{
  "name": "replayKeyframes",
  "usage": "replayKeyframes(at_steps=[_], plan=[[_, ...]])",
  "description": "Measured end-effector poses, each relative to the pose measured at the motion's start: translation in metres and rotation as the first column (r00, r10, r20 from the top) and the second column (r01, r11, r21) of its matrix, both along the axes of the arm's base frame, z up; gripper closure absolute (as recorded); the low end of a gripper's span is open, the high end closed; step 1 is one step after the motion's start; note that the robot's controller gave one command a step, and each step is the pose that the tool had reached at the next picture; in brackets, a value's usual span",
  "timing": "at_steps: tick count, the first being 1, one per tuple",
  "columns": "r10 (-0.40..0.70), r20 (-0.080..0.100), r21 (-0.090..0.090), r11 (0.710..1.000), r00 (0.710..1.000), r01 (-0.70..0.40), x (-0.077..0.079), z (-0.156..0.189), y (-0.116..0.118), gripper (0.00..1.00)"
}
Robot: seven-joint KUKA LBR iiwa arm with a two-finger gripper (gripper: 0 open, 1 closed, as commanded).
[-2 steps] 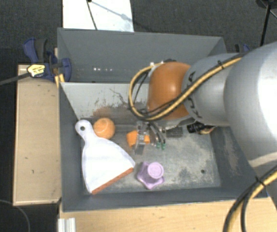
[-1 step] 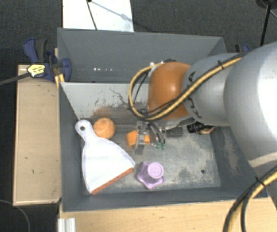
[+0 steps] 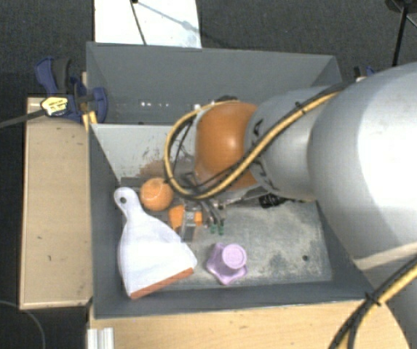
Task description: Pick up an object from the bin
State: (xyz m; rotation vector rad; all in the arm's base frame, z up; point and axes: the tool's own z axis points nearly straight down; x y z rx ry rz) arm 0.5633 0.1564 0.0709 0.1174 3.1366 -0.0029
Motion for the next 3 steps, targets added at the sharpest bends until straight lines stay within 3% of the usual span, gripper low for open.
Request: replayKeyframes(at_steps=[1,2,3], plan=[[0.022,-0.009,0.003,1.0,1.0,-0.022,-0.009,0.042,0.012,1.0],[0.074,0.006,0.003,0.997,0.997,-0.074,-0.004,0.075,0.001,1.0],[0.185,0.001,0.002,0.983,0.983,-0.185,-0.005,0.174,-0.007,1.0]])
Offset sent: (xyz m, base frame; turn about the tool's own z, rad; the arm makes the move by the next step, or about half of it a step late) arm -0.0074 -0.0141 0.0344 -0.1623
